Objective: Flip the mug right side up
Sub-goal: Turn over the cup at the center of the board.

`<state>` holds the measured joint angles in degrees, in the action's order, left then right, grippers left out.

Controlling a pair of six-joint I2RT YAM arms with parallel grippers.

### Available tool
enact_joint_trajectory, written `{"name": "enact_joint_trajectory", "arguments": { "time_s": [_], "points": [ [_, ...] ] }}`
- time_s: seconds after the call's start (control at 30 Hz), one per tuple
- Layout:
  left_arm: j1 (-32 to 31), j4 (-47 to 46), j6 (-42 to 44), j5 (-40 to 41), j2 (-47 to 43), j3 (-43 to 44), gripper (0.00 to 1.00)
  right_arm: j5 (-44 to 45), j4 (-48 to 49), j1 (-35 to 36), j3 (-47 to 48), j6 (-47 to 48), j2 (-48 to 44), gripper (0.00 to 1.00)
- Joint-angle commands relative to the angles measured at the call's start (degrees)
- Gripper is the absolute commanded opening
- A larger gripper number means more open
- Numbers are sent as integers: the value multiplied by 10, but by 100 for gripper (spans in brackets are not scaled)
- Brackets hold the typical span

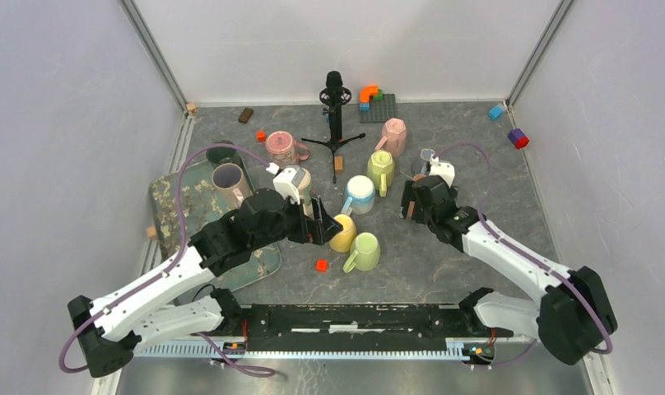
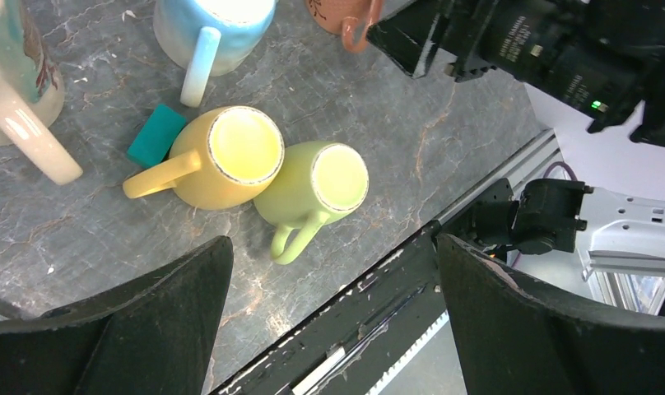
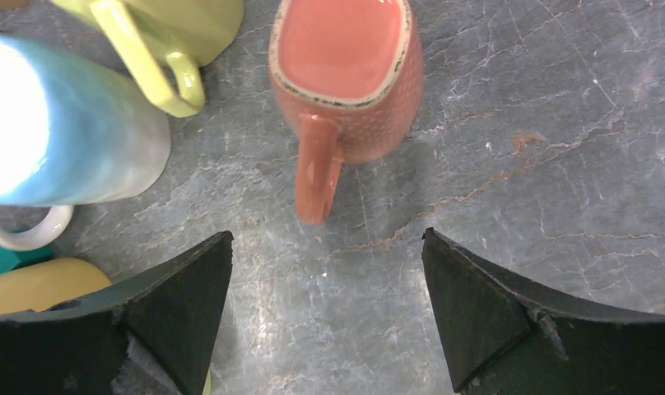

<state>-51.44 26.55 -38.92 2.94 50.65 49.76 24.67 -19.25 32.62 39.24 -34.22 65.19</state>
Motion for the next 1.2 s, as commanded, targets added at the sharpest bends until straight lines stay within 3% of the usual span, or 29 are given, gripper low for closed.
{"name": "enact_joint_trajectory", "arguments": {
  "time_s": [0.0,0.7,0.97,1.17],
  "points": [
    [-9,-40,8,18,4,8,100,-34,45,-38,20,10,35,89],
    [-9,-48,-3,15,8,6,100,-73,94,-107,46,3,128,64],
    [-9,-48,-5,9,4,2,100,-61,90,-108,51,21,138,38],
    [-9,-57,-17,-2,10,-2,100,-71,77,-110,73,48,155,4]
  ]
}}
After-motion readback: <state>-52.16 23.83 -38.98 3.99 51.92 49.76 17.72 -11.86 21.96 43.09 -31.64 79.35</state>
